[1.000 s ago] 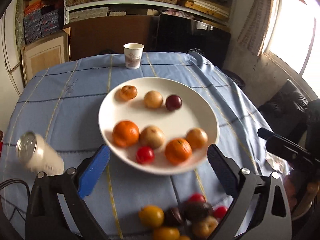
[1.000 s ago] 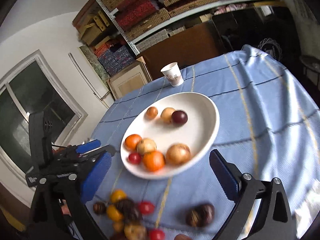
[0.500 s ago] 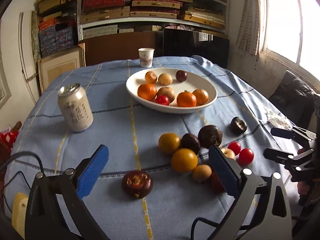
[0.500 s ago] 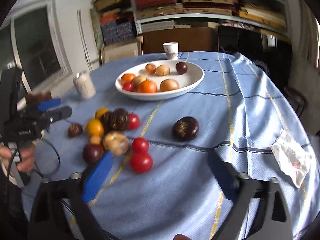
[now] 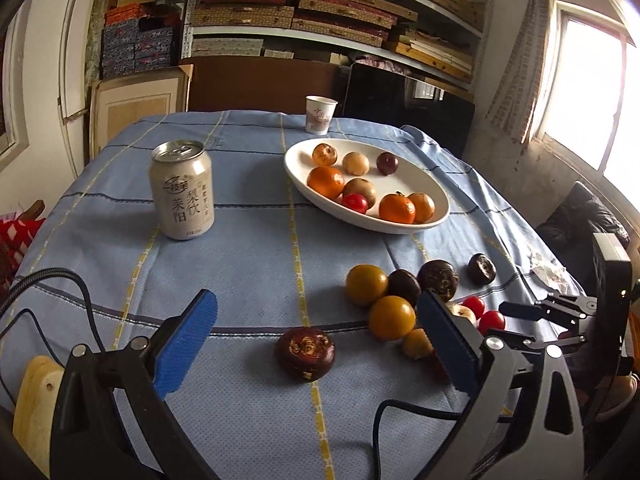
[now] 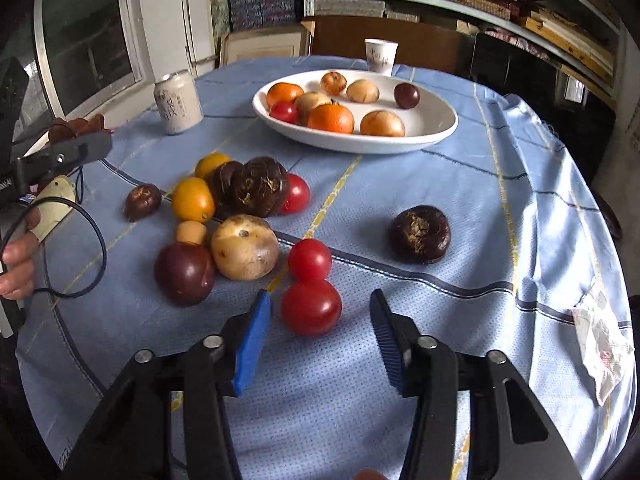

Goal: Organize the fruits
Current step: 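Grasp a red tomato with the right tool while the left tool grasps a dark brown fruit, then carry the tomato and brown fruit over the plate and open both tools, then grasp a dark purple fruit from the pile with the right tool, then grasp a dark red plum with the left tool while the right tool holds the purple fruit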

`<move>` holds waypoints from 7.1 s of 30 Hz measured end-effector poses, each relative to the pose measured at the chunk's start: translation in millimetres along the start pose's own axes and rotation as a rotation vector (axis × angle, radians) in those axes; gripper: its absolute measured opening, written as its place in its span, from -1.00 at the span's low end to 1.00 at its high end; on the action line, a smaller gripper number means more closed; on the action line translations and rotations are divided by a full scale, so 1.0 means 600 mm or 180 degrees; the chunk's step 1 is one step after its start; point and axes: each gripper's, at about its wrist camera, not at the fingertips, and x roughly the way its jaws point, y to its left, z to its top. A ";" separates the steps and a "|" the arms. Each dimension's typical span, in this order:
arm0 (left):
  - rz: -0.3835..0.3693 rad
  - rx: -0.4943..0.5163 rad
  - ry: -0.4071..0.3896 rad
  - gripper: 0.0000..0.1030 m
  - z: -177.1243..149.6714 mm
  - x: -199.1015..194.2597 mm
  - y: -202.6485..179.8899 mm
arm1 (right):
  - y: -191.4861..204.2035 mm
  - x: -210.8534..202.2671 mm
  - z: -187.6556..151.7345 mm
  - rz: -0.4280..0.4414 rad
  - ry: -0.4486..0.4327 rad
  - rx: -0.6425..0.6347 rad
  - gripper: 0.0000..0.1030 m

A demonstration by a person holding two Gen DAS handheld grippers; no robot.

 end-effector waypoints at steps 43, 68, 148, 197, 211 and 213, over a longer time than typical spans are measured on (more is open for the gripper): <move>0.0065 0.0304 0.0860 0.00 -0.051 0.096 -0.008 | -0.045 -0.083 -0.038 0.0321 -0.0791 0.0627 -0.38; -0.0286 0.0328 0.0626 -0.19 0.119 0.070 -0.062 | -0.041 -0.075 0.096 0.0371 -0.1027 0.0165 -0.39; 0.0358 -0.0181 0.0088 0.91 0.030 0.031 -0.015 | -0.102 0.026 0.052 -0.0303 -0.0248 0.0583 0.18; -0.0318 0.0854 0.0498 0.07 -0.073 0.022 -0.170 | -0.141 -0.072 -0.026 0.1173 -0.1160 0.1170 -0.12; -0.0353 0.0879 0.0793 -0.12 -0.079 0.061 -0.195 | -0.145 -0.073 -0.027 0.1155 -0.1136 0.1195 -0.11; -0.0320 0.0852 0.0815 -0.15 -0.078 0.067 -0.195 | -0.145 -0.074 -0.027 0.1145 -0.1148 0.1200 -0.11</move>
